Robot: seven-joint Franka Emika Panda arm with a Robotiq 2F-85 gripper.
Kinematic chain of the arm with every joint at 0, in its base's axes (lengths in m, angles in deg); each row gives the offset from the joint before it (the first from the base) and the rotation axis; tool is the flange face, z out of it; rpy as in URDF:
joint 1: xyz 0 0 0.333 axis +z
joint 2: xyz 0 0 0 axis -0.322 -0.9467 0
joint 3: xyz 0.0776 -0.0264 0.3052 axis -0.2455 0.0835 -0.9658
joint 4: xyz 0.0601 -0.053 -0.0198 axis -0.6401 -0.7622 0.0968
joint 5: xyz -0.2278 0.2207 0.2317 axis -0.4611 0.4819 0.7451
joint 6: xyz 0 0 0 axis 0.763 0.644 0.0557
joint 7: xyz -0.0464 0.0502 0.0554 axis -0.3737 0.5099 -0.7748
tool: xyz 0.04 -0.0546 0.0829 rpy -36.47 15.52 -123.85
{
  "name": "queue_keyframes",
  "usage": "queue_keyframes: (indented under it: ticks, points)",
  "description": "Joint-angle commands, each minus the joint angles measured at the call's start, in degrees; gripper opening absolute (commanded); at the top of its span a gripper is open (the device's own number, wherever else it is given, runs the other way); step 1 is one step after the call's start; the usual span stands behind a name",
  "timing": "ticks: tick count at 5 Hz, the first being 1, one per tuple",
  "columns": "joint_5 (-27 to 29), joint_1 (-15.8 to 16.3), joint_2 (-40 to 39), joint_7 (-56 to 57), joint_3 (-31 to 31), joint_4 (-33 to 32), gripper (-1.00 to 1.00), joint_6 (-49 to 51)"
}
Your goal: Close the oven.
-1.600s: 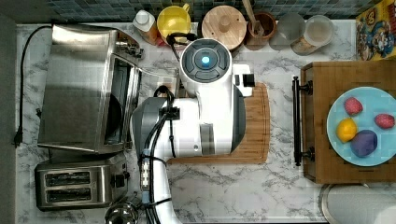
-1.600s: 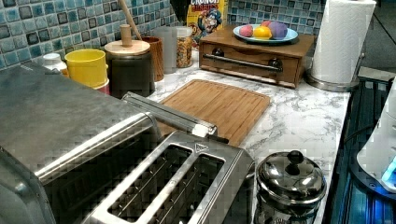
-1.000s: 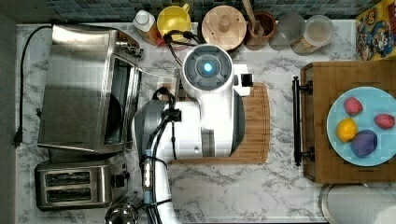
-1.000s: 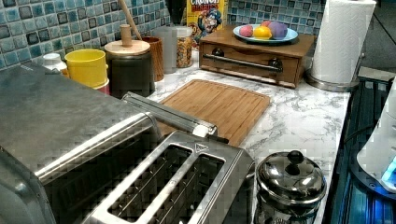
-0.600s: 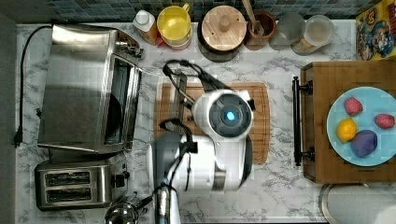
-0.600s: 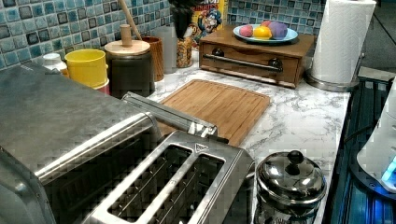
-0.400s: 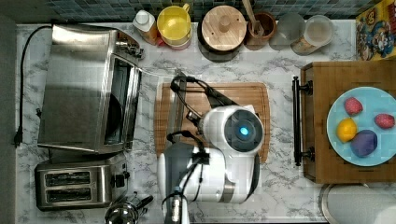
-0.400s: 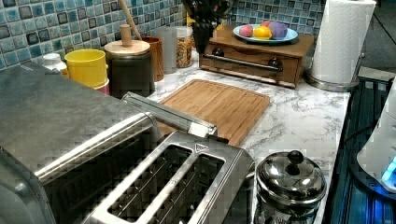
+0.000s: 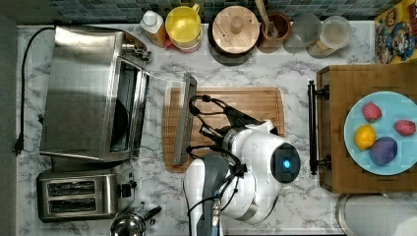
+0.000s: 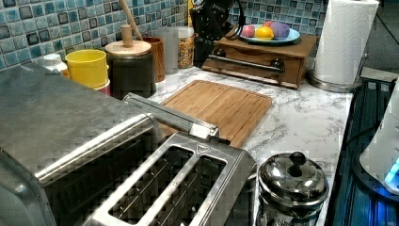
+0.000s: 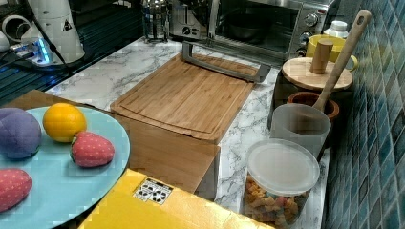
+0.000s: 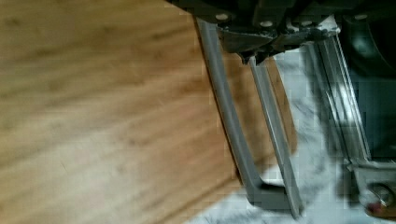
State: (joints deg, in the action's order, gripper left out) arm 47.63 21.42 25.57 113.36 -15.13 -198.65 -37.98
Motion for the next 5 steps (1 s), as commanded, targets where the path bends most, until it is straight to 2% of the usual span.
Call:
queue_keyframes:
  ticks: [1, 3, 4, 5]
  points:
    - [15.9, 3.4, -8.9, 17.5, 0.3, 1.2, -1.00, -4.6]
    - [26.4, 4.2, -14.2, 24.6, -0.2, 4.1, -1.00, -12.1]
    - [36.6, 4.6, -13.6, 33.1, -0.7, 4.5, -1.00, -13.6]
    - [39.5, 4.7, -14.2, 35.9, -1.6, 5.9, -1.00, -12.9]
